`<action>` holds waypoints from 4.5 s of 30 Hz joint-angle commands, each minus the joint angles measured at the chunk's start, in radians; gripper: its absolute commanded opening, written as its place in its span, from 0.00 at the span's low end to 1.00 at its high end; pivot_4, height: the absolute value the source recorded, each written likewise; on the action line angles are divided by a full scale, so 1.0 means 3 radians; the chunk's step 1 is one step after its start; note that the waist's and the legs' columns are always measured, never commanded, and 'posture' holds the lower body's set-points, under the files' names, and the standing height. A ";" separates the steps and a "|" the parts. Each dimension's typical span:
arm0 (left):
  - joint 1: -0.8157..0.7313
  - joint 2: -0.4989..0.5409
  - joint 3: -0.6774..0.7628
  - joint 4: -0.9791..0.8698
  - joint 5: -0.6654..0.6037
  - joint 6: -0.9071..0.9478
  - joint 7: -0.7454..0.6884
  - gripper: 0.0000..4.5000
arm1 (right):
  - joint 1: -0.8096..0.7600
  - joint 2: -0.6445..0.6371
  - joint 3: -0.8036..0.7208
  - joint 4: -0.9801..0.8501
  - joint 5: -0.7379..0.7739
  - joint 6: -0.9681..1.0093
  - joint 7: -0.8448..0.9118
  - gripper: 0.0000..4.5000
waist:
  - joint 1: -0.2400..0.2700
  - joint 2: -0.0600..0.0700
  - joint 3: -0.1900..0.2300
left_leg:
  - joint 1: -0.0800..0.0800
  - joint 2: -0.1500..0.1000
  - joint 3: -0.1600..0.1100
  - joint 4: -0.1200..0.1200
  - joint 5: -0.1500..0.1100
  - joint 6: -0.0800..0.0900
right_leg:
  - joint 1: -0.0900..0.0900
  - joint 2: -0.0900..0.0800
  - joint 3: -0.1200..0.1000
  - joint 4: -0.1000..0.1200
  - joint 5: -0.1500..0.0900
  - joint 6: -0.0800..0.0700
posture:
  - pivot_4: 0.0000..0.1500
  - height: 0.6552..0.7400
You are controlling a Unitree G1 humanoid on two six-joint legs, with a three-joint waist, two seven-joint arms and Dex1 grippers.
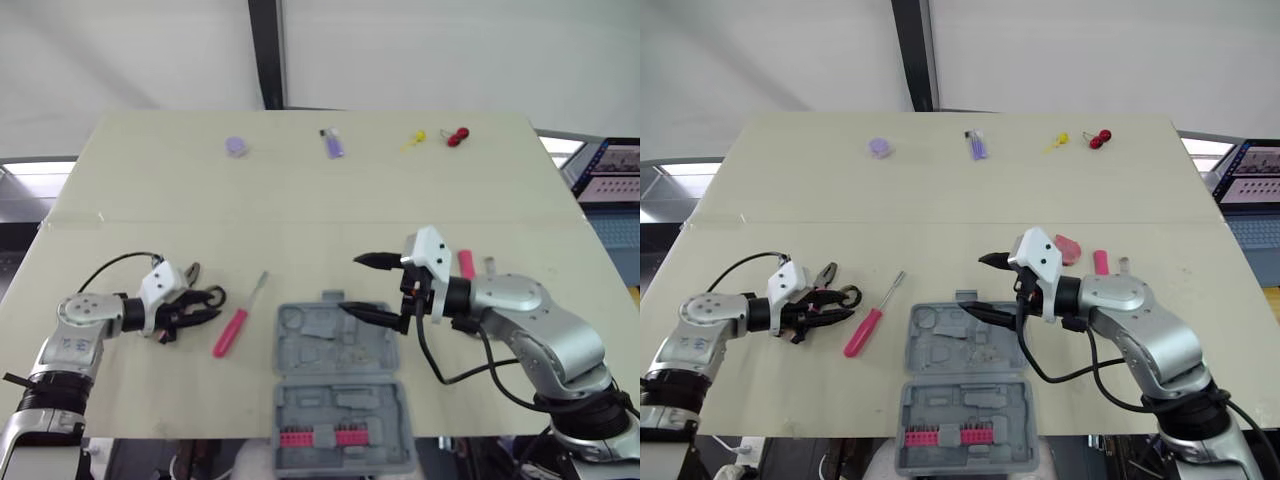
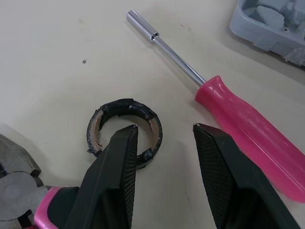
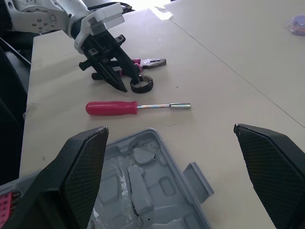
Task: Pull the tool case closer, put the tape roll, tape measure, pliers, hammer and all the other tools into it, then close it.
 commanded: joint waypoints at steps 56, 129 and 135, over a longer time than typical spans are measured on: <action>-0.0646 -0.0300 -0.0996 -0.1458 -0.0467 0.1805 -0.0560 0.01 | 0.0675 -0.1062 -0.1106 -0.0917 0.0558 0.0222 0.0003 1.00 | 0.0065 -0.0006 0.0000 | -0.0008 -0.0002 -0.0013 0.0004 0.0000 0.0001 | 0.0005 0.0001 0.0000 -0.0011 0.0000 -0.0001 | 1.00 1.00; -0.0788 -0.0783 -0.0986 -0.0773 0.0023 0.1350 -0.0505 0.01 | 0.0675 -0.0994 -0.0999 -0.1093 0.0731 0.0308 -0.0377 1.00 | 0.0098 -0.0008 0.0001 | -0.0012 -0.0003 -0.0013 0.0010 -0.0001 0.0001 | 0.0006 0.0001 -0.0003 -0.0012 0.0001 -0.0001 | 1.00 1.00; -0.0743 -0.0761 -0.1003 -0.0838 0.0048 0.1349 -0.0497 0.24 | 0.0682 -0.0990 -0.0996 -0.1094 0.0726 0.0300 -0.0371 1.00 | 0.0097 -0.0008 0.0001 | -0.0012 -0.0003 -0.0013 0.0010 -0.0001 0.0001 | 0.0006 0.0001 -0.0003 -0.0012 0.0001 -0.0002 | 1.00 1.00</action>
